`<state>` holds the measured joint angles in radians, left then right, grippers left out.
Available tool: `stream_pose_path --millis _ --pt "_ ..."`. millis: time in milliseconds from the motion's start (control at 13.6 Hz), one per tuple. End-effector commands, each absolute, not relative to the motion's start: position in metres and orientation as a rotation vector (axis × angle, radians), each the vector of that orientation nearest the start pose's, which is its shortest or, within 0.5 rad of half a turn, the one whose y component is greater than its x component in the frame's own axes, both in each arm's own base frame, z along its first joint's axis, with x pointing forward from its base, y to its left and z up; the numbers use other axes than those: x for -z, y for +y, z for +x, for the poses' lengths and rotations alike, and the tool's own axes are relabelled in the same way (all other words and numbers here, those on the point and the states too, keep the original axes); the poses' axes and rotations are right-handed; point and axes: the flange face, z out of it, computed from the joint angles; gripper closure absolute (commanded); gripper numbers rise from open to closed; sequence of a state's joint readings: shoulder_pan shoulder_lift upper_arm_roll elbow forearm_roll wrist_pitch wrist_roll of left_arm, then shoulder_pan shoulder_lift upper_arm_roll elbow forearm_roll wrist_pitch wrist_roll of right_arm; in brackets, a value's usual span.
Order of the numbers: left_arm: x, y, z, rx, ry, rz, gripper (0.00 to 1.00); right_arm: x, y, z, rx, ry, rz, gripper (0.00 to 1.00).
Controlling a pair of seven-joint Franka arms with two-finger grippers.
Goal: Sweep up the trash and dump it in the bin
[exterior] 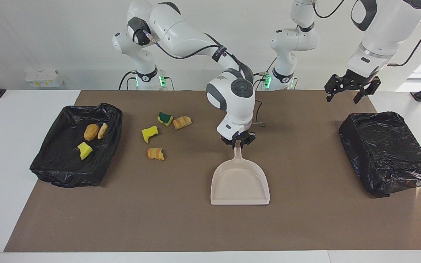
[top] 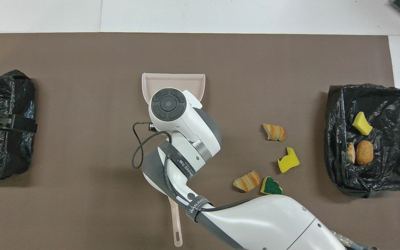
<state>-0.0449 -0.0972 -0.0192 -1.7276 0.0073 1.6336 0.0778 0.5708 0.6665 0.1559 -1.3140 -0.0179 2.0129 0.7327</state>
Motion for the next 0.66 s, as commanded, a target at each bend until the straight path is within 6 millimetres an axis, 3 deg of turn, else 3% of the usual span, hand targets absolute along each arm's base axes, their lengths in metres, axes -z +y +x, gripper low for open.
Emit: stream_pose_path --millis 0,147,221,295,442,590 --pt "-0.611 -0.034 0.517 -0.041 0.221 -3.129 0.00 -0.353 0.473 0.563 -0.098 0.053 -3.007 0.44" --pt "-0.612 -0.036 0.508 -0.103 0.228 -3.127 0.00 -0.360 0.475 0.563 -0.159 0.237 -2.937 0.31" --pt "-0.612 -0.037 0.507 -0.111 0.230 -3.127 0.00 -0.375 0.472 0.564 -0.145 0.276 -2.917 0.27" --pt "-0.612 -0.037 0.507 -0.111 0.233 -3.127 0.00 -0.392 0.471 0.560 -0.130 0.269 -2.917 0.20" --pt "-0.613 -0.038 0.510 -0.092 0.233 -3.127 0.00 -0.407 0.471 0.540 -0.151 0.238 -2.943 0.00" --pt "-0.613 -0.038 0.511 -0.084 0.233 -3.126 0.00 -0.416 0.474 0.516 -0.160 0.206 -2.961 0.00"
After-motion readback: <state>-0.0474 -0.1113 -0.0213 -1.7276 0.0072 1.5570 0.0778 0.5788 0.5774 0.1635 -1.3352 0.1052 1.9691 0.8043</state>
